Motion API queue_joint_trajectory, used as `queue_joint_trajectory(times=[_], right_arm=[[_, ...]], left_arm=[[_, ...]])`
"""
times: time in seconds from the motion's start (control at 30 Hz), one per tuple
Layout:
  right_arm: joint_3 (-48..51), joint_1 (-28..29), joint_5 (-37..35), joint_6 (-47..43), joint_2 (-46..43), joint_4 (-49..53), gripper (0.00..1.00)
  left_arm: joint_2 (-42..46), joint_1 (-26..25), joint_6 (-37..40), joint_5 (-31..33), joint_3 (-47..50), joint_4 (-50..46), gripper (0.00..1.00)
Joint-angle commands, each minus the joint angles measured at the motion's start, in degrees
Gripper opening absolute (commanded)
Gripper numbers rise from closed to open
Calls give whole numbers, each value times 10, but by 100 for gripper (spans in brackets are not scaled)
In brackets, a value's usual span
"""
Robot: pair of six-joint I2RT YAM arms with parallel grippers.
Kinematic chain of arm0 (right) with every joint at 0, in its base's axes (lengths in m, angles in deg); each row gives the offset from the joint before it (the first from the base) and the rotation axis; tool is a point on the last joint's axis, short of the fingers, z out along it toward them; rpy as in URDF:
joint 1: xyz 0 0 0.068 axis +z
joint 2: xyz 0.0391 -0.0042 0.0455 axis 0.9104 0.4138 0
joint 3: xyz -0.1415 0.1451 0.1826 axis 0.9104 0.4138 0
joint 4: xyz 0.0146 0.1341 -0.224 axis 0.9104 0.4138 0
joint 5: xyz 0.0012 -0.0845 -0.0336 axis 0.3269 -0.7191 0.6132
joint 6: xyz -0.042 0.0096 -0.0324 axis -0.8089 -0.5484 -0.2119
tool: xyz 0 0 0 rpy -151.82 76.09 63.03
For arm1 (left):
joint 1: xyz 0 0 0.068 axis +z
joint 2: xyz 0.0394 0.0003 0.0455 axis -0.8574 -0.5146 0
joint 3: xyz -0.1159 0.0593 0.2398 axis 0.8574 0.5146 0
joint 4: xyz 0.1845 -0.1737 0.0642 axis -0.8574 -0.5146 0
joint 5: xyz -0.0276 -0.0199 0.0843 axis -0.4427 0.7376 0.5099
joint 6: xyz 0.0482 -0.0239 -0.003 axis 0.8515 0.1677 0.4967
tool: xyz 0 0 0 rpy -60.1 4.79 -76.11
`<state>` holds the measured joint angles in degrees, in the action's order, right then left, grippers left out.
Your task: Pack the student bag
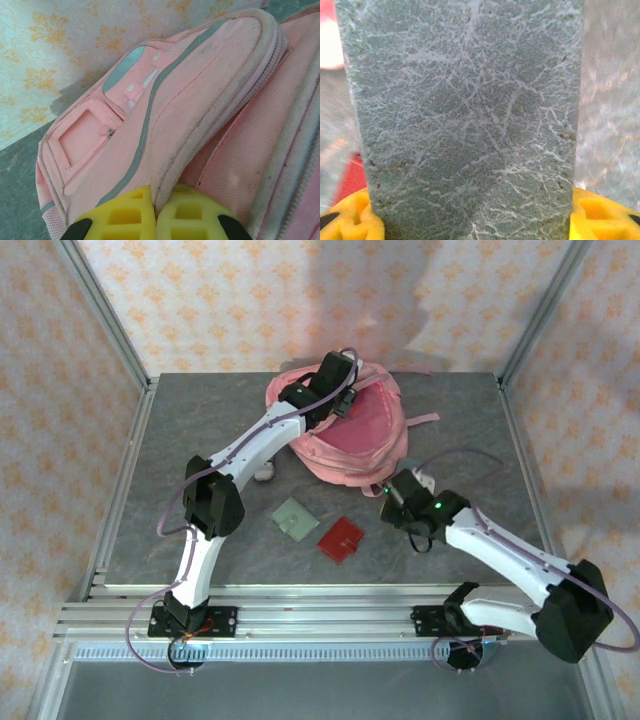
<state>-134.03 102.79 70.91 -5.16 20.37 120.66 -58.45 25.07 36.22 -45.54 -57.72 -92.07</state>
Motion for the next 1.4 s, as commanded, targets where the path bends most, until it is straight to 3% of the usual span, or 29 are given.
queue_joint_trajectory(times=[0.0, 0.27, 0.47, 0.57, 0.67, 0.73, 0.93, 1.03, 1.1, 1.2, 1.3, 1.37], right_arm=[[-63, -16, -41, -71, 14, -3, 32], [-209, -27, -4, -249, 206, -134, 36], [-340, -48, 29, -326, 368, -153, 44], [-381, -67, 36, -338, 418, -160, 60], [-396, -75, 31, -349, 433, -172, 78], [-404, -78, 13, -339, 429, -164, 85], [-317, -79, 23, -293, 334, -201, 89], [-250, -79, 57, -246, 286, -227, 84], [-204, -80, 81, -213, 259, -255, 74], [-142, -80, 94, -161, 230, -303, 30], [-115, -83, 87, -128, 232, -319, 15], [-109, -84, 108, -118, 247, -326, 13]], left_arm=[[60, 10, -31, 16, -2, 65, 0], [72, 10, -44, 13, 10, 67, 0], [79, 9, -54, 7, 9, 61, 0], [81, 9, -61, -3, 11, 58, 0], [82, 8, -65, -7, 14, 57, 0], [82, 8, -67, -9, 15, 56, 0], [94, 7, -78, -20, 37, 72, 0], [96, 7, -80, -24, 41, 74, 0], [94, 6, -81, -26, 43, 74, 0], [94, 6, -82, -27, 45, 74, 0], [97, 4, -82, -29, 45, 75, 0], [96, 3, -82, -30, 44, 76, 0]])
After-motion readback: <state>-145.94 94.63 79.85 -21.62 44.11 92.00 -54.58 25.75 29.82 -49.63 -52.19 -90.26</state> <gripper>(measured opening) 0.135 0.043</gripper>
